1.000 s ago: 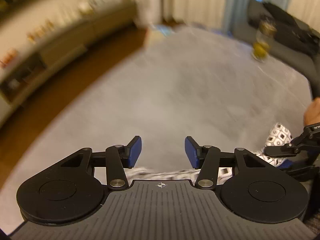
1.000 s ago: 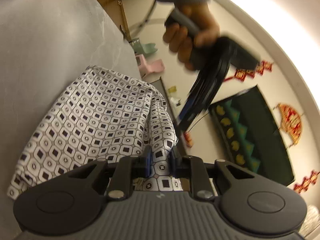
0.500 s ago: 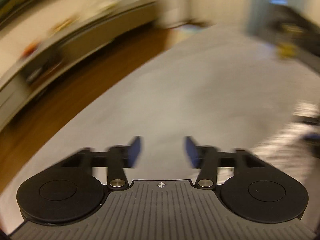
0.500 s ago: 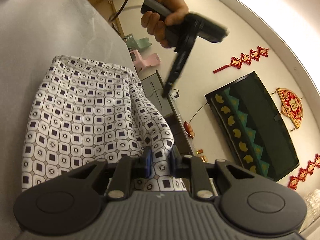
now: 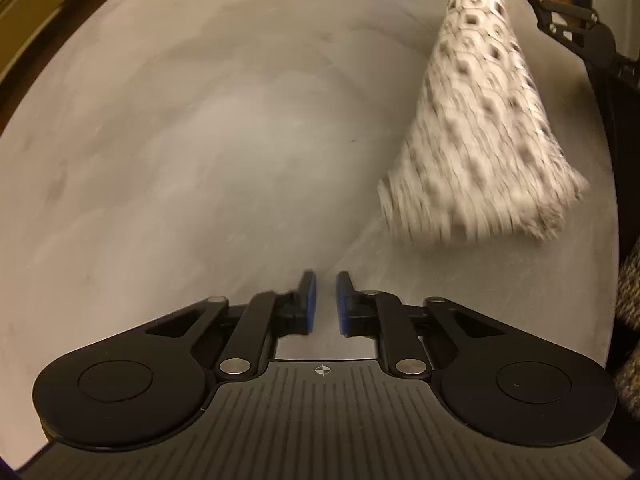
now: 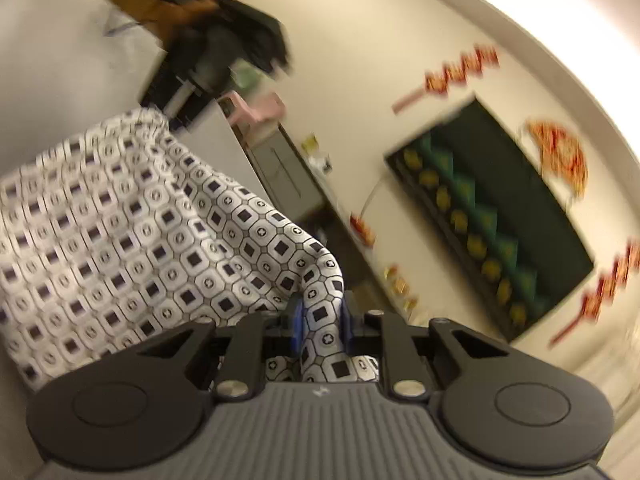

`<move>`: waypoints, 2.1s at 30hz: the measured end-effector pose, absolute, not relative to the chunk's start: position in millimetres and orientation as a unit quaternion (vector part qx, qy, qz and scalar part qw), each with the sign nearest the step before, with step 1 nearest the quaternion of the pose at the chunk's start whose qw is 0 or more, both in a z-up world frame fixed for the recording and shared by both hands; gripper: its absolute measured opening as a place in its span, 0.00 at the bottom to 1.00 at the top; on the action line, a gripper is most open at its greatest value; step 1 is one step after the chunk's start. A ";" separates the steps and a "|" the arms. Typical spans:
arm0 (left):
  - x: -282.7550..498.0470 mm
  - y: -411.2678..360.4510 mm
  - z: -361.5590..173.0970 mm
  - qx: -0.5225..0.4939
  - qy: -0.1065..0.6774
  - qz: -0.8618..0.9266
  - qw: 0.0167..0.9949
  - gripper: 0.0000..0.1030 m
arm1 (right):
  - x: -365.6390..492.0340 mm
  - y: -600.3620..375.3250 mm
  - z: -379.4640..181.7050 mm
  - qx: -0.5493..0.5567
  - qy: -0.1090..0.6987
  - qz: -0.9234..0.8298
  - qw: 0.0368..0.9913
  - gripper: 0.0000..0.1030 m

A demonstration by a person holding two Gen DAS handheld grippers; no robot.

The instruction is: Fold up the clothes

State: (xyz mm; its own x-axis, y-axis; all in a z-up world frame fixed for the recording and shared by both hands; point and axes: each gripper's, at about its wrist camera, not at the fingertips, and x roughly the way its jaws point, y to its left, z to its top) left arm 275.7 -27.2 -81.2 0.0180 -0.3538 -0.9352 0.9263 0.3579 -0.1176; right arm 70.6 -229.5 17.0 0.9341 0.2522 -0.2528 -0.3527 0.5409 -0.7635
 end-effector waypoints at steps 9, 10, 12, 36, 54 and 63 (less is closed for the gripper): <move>263.3 -76.4 -24.9 0.139 0.359 -0.561 0.733 0.44 | 109.3 -268.2 11.7 -0.335 0.157 0.135 0.919 0.28; 260.4 -89.4 -30.4 0.153 0.354 -0.554 0.738 0.45 | 115.5 -272.5 9.8 -0.324 0.170 0.123 0.923 0.39; 256.6 -117.1 -53.3 0.219 0.349 -0.504 0.759 0.40 | 129.8 -283.9 2.6 -0.326 0.199 0.061 0.922 0.40; 173.6 -125.7 -49.7 0.186 0.324 -0.373 0.850 0.30 | 128.3 -377.9 41.0 0.037 0.339 0.140 0.929 0.28; 110.7 -152.4 -96.9 0.226 0.353 -0.276 0.865 0.35 | 78.7 -409.4 16.5 0.046 0.425 0.060 0.902 0.42; 87.5 -127.8 -89.0 0.232 0.329 -0.261 0.878 0.34 | 41.5 -397.7 28.7 0.069 0.401 0.115 0.906 0.42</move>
State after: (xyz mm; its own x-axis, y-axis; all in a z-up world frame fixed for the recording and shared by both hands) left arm 87.5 -127.8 -89.0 0.6480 -0.3045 -0.6981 0.6101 0.7563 0.2364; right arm 41.5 -397.7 28.7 0.6523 0.2637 -0.7106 -0.1538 0.9641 0.2166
